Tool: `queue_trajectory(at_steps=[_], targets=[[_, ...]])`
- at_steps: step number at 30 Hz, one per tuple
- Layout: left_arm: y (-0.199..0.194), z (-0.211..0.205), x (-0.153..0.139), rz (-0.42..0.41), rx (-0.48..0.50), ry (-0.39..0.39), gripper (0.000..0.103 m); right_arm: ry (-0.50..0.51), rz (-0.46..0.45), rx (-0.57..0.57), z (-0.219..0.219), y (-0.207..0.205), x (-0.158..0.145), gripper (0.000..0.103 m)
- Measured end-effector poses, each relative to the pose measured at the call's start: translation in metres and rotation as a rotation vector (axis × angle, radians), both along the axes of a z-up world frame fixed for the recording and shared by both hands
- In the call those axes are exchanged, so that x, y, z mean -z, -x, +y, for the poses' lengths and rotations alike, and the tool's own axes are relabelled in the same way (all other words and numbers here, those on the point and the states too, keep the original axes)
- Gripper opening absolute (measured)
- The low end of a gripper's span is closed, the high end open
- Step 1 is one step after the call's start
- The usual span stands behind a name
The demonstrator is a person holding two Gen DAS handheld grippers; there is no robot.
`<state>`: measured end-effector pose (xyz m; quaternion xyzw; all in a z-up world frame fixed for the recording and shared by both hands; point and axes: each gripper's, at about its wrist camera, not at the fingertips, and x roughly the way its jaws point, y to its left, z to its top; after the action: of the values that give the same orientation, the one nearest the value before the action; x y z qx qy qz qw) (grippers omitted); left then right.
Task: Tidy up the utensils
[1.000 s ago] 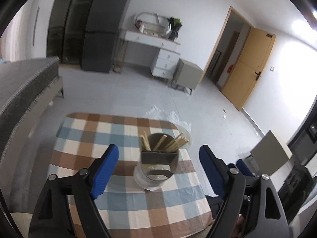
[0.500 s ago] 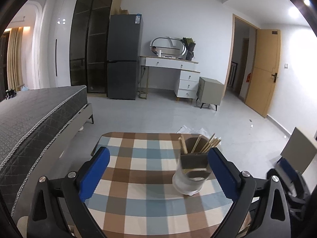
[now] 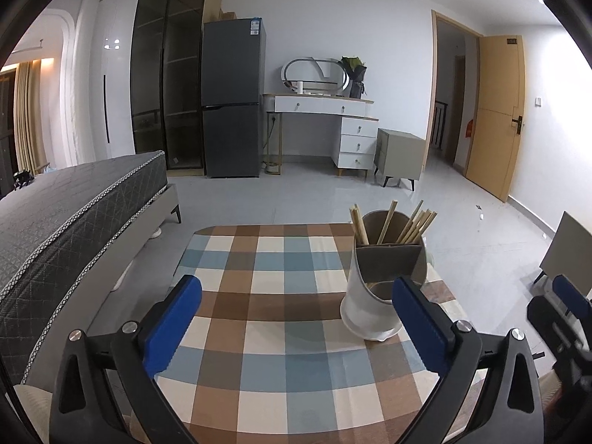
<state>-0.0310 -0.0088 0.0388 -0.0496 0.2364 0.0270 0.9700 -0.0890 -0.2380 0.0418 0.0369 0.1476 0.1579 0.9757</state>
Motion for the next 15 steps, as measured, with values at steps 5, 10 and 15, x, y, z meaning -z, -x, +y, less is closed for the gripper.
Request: queue_trajectory(at_steps=[5, 10, 15], targets=[[0.0053, 0.0028, -0.0033, -0.014, -0.011, -0.006, 0.100, 0.020, 0.015, -0.004, 0.0068, -0.0021, 0.0050, 0.103], [0.0072, 0.0026, -0.0019, -0.003, -0.013, -0.011, 0.100, 0.035, 0.008, 0.005, 0.0103, -0.0021, 0.0055, 0.103], [0.0097, 0.0020, -0.0032, -0.010, -0.010, -0.010, 0.100, 0.032, 0.012, 0.013, 0.0087, -0.0019, 0.0054, 0.103]])
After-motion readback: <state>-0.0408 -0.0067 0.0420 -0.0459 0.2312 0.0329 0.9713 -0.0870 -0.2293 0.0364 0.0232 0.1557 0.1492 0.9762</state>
